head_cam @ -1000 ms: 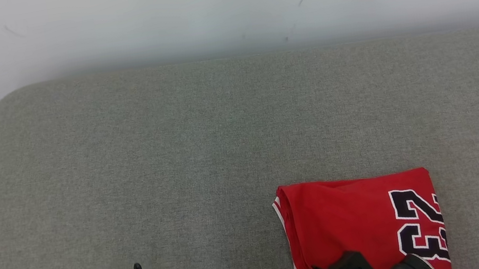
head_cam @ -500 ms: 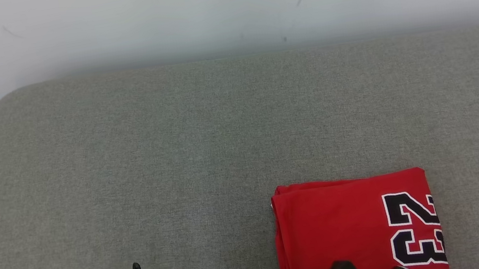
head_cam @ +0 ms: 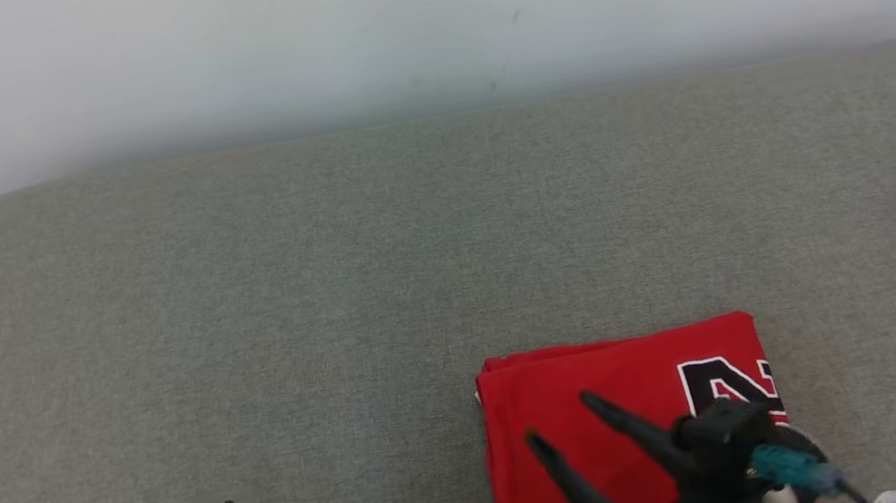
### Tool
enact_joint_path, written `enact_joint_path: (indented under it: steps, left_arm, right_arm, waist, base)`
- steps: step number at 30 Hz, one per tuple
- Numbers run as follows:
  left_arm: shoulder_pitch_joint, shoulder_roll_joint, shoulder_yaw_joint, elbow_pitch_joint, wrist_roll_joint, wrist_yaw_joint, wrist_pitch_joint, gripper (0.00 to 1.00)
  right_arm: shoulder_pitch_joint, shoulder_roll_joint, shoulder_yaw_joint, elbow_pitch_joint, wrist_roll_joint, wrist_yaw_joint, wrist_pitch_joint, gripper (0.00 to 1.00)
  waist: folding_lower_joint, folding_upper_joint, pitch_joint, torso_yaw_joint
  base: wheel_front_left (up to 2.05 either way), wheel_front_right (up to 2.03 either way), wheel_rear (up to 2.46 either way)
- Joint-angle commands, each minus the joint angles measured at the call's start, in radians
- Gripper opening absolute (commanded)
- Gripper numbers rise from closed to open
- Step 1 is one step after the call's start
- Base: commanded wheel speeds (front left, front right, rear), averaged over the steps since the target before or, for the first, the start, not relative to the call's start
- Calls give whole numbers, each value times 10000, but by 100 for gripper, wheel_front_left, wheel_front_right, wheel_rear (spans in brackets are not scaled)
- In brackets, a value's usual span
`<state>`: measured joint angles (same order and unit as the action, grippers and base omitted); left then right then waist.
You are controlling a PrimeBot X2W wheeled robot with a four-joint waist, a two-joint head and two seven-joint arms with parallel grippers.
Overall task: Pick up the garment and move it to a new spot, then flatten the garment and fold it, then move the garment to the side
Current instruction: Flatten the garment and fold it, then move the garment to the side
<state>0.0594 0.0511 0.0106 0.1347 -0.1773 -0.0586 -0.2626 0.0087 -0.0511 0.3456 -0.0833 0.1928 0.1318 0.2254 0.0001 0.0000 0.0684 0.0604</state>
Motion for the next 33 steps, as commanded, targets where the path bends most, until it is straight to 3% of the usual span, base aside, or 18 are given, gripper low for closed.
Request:
enact_joint_path:
  steps: [1,6,16,25,33]
  left_arm:
    - [104,-15,33,-62,38,25,-22,100]
    - [123,-14,130,-125,28,53,-22,100]
    - [225,-12,412,-58,-85,7,-22,100]
    - [542,-12,790,273,-6,-39,-22,100]
    - [746,-14,998,386,124,-99,-22,100]
  right_arm:
    - [177,17,-322,-274,-24,-22,-135,100]
    - [402,31,-1977,-768,-48,-22,-1034,100]
    - [391,20,-4118,671,-1617,-22,-3268,100]
    - [413,-97,-4708,2491,-2023,-22,-4293,100]
    - [347,-246,-4577,2942,-2010,-22,-4462,100]
  waist:
    - [-1,0,-115,-290]
    - [-1,0,-248,-701]
    - [-1,0,-548,-1171]
    - [-1,0,-887,-1238]
    - [-1,0,-1014,-1265]
  base:
    - [0,0,0]
    - [0,0,0]
    - [0,0,0]
    - [0,0,0]
    - [0,0,0]
